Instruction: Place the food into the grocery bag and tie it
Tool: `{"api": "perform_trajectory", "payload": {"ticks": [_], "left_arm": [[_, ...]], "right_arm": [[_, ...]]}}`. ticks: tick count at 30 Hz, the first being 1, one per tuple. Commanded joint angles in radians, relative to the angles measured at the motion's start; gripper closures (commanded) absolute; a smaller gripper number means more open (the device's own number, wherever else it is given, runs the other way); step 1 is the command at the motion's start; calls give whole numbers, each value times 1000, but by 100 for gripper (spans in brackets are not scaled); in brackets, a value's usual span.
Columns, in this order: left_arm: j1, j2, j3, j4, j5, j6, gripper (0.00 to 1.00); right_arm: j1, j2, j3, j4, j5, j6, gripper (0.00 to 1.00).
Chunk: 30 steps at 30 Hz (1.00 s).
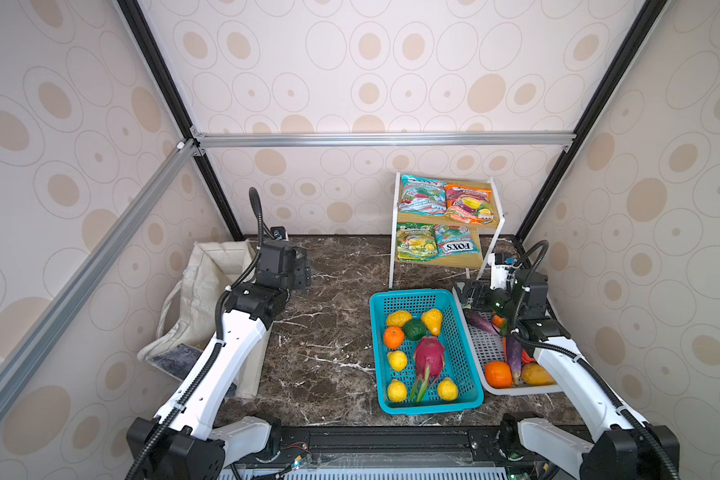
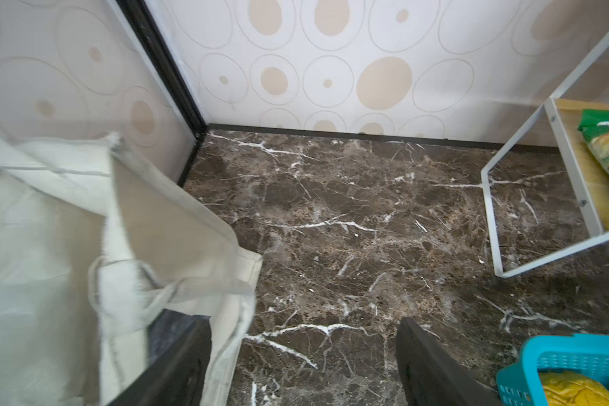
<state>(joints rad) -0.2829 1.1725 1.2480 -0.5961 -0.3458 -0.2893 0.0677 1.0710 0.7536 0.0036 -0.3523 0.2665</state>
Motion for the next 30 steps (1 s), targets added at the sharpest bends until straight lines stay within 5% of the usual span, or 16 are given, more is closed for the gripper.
{"api": "perform_trajectory", "payload": {"ticks": [1, 6, 10, 13, 16, 17, 30], "left_arm": [[39, -10, 77, -139, -168, 43, 15], [92, 71, 43, -182, -311, 71, 6], [191, 58, -47, -97, -197, 74, 13], [200, 70, -70, -79, -133, 74, 40], [200, 82, -74, -89, -84, 74, 92], [199, 82, -71, -95, -68, 77, 100], [-54, 65, 9, -55, 196, -103, 100]], "right_arm": [[14, -29, 24, -31, -28, 45, 0], [28, -44, 48, -56, -50, 55, 0], [29, -57, 50, -62, -62, 67, 0], [32, -57, 53, -61, -86, 82, 0], [40, -64, 56, -74, -86, 90, 0], [44, -68, 56, -77, -84, 94, 0], [360, 34, 171, -94, 75, 93, 0]]}}
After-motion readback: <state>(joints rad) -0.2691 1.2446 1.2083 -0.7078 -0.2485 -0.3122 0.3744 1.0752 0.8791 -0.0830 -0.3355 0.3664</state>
